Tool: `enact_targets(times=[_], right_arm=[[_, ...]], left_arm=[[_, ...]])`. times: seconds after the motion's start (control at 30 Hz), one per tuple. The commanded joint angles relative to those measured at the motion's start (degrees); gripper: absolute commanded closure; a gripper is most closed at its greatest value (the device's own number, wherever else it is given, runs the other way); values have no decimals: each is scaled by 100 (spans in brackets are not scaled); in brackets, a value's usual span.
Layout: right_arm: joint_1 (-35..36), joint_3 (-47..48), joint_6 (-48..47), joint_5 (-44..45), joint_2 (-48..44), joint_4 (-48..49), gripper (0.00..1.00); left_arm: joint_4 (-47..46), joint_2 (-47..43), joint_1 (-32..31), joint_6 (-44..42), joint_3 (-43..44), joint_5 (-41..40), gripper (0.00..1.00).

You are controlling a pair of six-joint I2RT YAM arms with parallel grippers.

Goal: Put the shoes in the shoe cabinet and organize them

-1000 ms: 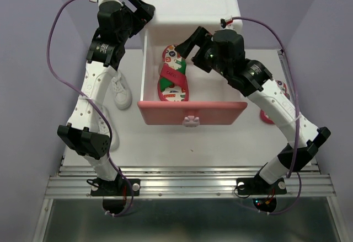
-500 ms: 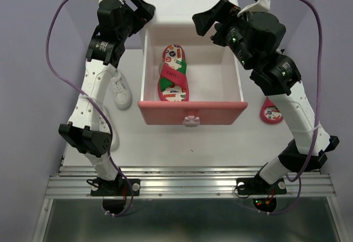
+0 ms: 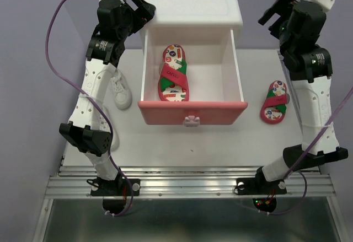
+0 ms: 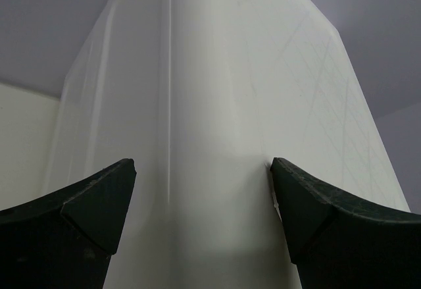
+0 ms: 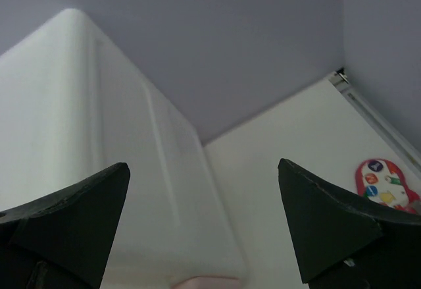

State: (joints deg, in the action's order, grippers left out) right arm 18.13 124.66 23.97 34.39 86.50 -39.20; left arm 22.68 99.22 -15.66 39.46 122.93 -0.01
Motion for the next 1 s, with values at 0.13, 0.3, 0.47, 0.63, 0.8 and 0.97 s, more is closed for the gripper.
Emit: enact_targets(times=[0.13,0.3,0.47,0.63,0.8,0.97], right_arm=[[-3057,-802,803,-3314,490,-1572,0],[-3561,-1417,181,-3123,885,-1670,0],[-3676,-2296,-14,-2727,1149,-1530,0],[-3676,-2683,-453,-2939,1624,-1406,0],[-3676,-2798,-621,-2771,1888,-1362,0],[-3676,-3043,-516,-2745,1994,-1310,0]], left_arm=[[1389,379,142,-668,-270,-298,6],[1380,379,151,-685,-313,-368,6],[1424,493,142,-904,-253,-333,6],[1336,607,133,-958,-112,-210,6],[1196,572,116,-993,-208,-192,6],[1143,546,98,-993,-279,-175,6]])
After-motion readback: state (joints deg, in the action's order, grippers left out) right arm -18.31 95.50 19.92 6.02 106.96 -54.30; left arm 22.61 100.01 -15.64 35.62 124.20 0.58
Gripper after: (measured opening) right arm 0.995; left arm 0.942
